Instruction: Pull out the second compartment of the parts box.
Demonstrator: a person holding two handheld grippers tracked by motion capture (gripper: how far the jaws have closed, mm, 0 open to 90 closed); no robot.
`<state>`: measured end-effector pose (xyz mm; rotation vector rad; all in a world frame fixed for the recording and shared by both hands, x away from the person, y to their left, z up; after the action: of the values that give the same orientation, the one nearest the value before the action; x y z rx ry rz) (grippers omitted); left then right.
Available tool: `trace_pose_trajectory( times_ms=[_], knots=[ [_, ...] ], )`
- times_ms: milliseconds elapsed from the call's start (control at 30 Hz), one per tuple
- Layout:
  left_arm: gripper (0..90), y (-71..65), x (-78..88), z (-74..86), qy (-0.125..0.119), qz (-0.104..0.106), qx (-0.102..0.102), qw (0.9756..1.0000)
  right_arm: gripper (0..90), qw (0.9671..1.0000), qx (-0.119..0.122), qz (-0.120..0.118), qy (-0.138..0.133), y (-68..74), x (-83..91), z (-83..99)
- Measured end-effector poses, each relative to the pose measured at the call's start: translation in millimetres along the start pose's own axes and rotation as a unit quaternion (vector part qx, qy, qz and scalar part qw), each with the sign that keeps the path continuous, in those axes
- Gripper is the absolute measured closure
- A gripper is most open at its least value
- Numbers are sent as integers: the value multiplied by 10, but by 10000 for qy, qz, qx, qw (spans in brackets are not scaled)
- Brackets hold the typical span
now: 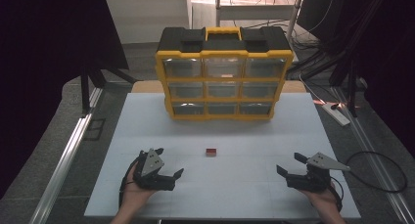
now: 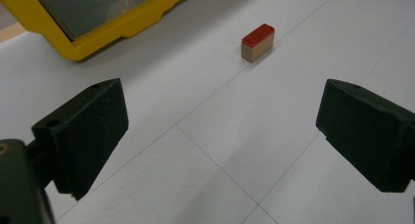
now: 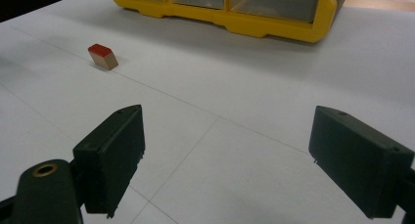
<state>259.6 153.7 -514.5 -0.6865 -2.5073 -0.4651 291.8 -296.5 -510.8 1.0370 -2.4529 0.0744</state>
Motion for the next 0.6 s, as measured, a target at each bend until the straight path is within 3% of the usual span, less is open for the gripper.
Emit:
trace_pose_trajectory(
  times_ms=[300,600],
  knots=[
    [50,-50,9,-93,28,-123,-414,9991,139,10000,-12,-10,19,-4,-14,-3],
    [49,-72,11,-153,-18,-199,-614,9979,139,10000,-24,14,48,-13,-25,2]
  ],
)
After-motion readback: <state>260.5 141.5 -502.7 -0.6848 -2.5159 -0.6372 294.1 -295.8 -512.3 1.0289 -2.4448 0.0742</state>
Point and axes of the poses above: each handheld gripper's, and its own axes: x roughly backward along the jaws, z roughly out of its underside, y roughly to its left, the point moved 3 cm from there along -x, roughly forward along the jaws, and after that the axes turned 8 degrees about -z, right-handed, at the moved point
